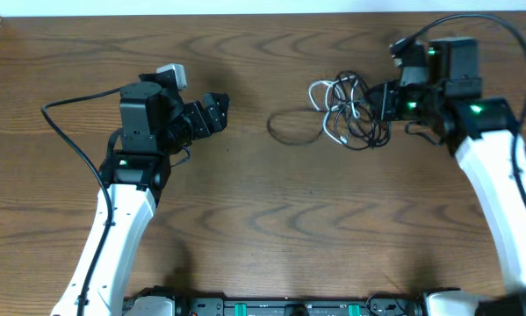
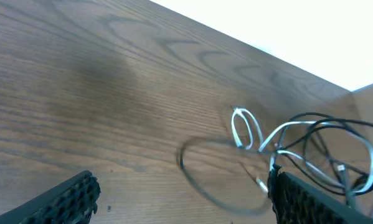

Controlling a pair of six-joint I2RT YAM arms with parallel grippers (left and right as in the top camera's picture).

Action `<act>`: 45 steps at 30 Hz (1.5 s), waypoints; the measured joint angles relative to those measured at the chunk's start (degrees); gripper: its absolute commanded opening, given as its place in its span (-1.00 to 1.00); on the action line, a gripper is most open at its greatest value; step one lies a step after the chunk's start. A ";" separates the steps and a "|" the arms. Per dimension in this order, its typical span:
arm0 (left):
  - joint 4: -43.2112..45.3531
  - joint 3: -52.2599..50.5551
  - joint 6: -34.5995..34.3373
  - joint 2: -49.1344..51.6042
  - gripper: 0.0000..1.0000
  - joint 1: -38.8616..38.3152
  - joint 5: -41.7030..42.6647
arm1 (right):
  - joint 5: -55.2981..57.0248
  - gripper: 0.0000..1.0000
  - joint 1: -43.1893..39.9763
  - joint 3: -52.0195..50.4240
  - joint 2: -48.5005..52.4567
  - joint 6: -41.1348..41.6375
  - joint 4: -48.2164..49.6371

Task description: Untangle cables

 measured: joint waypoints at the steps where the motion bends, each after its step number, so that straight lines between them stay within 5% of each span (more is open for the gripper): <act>1: 0.24 0.00 -0.37 0.00 0.80 0.00 0.37 | -0.20 -0.98 -0.04 0.11 -0.72 0.83 -0.22; 3: 1.25 0.00 -0.81 0.00 0.96 0.00 1.53 | -0.48 -0.98 -0.04 0.13 -1.66 2.47 -1.03; 14: 11.96 0.09 -2.62 5.84 0.98 -7.54 9.38 | -0.76 -0.98 -0.04 0.13 -1.66 6.29 -6.56; 27: 24.83 0.09 -8.68 14.69 0.72 -22.62 16.20 | -0.74 -0.98 -0.04 0.13 -1.66 6.43 -8.28; 45: 27.82 0.09 -9.86 20.15 0.28 -31.36 9.25 | -0.74 -0.98 -0.04 0.13 -1.66 6.40 -9.64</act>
